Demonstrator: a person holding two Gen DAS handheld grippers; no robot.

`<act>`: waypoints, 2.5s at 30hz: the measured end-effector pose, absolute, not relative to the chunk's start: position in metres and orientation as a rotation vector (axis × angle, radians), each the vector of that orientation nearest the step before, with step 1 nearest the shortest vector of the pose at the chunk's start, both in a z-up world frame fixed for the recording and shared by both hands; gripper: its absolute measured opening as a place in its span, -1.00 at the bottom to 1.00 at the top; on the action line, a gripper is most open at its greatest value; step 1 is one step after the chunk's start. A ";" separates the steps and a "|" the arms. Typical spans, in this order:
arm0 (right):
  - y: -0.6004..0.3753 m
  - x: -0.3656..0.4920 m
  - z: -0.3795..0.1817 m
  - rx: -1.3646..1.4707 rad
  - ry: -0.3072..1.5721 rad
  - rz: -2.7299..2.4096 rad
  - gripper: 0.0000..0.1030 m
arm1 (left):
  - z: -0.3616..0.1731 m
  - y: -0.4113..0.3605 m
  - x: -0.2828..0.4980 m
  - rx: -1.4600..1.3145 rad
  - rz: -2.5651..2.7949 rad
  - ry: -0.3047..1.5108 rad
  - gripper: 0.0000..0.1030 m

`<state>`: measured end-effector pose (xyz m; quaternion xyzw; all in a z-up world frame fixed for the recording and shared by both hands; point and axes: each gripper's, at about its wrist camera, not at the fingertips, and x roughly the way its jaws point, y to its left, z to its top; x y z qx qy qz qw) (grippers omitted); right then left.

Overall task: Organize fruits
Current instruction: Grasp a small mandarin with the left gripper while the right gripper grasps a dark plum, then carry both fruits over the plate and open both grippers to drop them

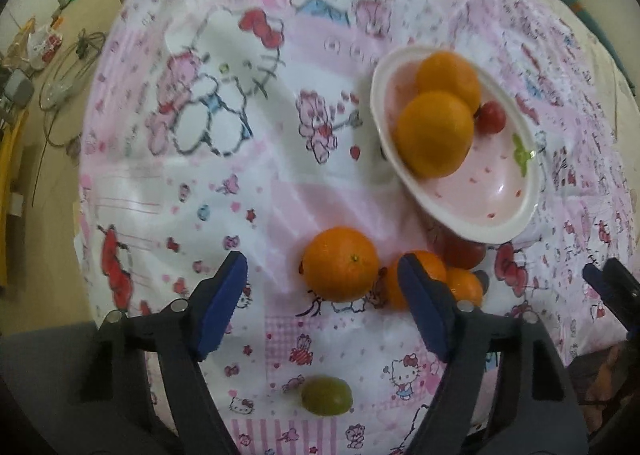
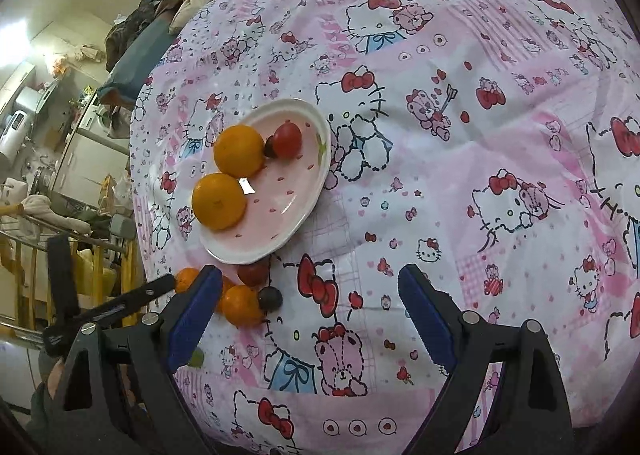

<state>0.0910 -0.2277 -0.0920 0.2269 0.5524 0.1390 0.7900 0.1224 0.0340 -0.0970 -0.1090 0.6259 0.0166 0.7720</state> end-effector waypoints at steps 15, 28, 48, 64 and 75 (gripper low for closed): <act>-0.220 0.097 -0.100 0.507 1.228 0.370 0.78 | -0.112 0.015 0.130 -0.205 -0.023 1.423 -0.29; -0.128 0.102 -0.101 -0.176 1.311 0.627 0.09 | -0.063 0.033 0.124 -0.247 -0.024 1.274 -0.29; -0.070 0.090 -0.149 -0.697 1.188 0.969 -0.32 | -0.043 0.048 0.124 -0.383 -0.064 1.234 -0.28; -0.080 0.080 -0.148 -0.684 1.158 0.987 -0.53 | -0.052 0.053 0.126 -0.354 -0.022 1.249 -0.28; -0.130 0.082 -0.106 -0.505 1.167 0.860 -0.53 | -0.050 0.047 0.125 -0.321 -0.011 1.236 -0.28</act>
